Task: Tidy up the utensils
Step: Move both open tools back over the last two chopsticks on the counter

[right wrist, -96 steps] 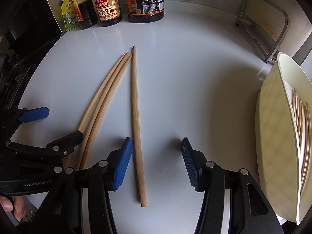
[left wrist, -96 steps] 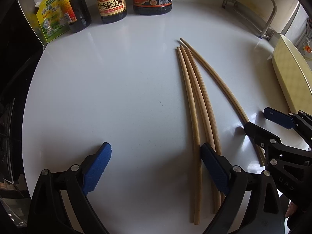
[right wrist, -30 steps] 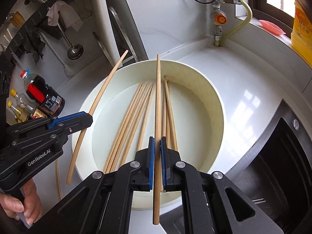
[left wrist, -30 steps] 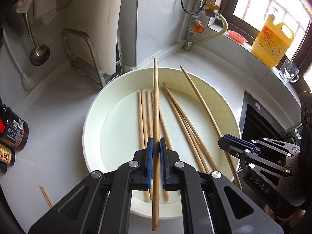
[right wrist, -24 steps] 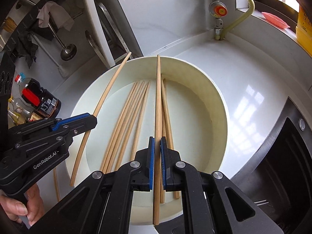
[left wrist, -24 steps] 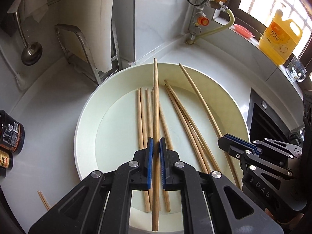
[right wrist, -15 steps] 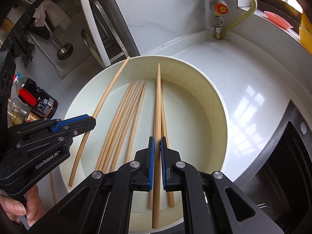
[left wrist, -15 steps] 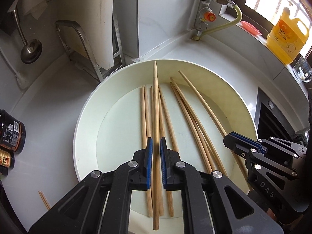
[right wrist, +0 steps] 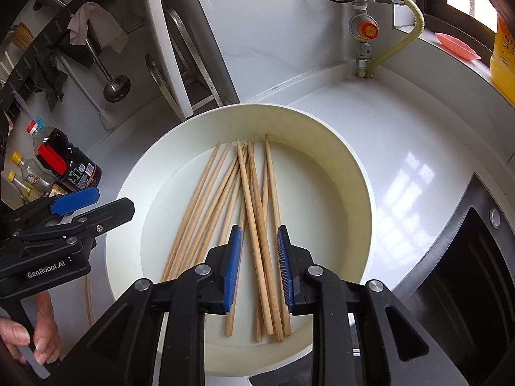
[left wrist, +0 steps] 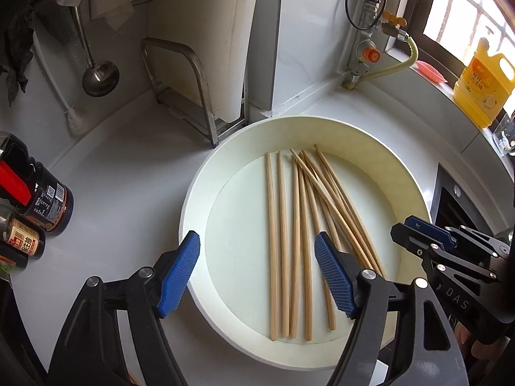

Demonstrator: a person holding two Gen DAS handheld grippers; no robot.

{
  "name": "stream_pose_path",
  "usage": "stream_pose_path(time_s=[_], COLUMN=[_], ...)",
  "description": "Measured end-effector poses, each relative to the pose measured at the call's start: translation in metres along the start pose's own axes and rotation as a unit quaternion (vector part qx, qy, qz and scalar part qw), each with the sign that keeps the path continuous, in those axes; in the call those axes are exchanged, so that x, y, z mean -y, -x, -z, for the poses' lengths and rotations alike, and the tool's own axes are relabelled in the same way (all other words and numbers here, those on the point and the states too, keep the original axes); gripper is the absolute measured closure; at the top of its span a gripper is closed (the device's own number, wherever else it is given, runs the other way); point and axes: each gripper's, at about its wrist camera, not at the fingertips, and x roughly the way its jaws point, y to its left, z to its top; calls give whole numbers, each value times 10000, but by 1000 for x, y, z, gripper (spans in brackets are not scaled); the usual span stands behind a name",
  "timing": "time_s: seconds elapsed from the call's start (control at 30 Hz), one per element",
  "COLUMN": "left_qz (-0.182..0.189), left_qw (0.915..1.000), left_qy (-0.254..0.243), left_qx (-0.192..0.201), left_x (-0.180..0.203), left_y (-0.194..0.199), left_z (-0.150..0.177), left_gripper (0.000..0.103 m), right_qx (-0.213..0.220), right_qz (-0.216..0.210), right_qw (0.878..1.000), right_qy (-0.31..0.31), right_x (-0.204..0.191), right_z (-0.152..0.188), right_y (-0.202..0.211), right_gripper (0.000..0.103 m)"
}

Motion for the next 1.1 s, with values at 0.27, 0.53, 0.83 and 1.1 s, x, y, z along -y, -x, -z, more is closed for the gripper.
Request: stream_pose_path(time_s=[0.27, 0.53, 0.83, 1.1], left_qz=[-174, -295, -510, -793], left_qw=[9995, 9978, 9937, 9854], left_qy=[255, 521, 923, 1471], left_qx=[105, 273, 377, 337], left_x=[-22, -41, -80, -130], left_y=[24, 53, 79, 97], left_z=[19, 43, 83, 126], left_gripper=[27, 22, 20, 20], right_qx=[87, 184, 80, -232], right_qz=[-130, -252, -445, -693], right_qw=[9997, 9984, 9944, 9859], right_qy=[184, 469, 955, 1502], right_x=[-17, -45, -94, -149], right_z=[5, 13, 32, 58], right_y=[12, 27, 34, 23], right_gripper=[74, 65, 60, 57])
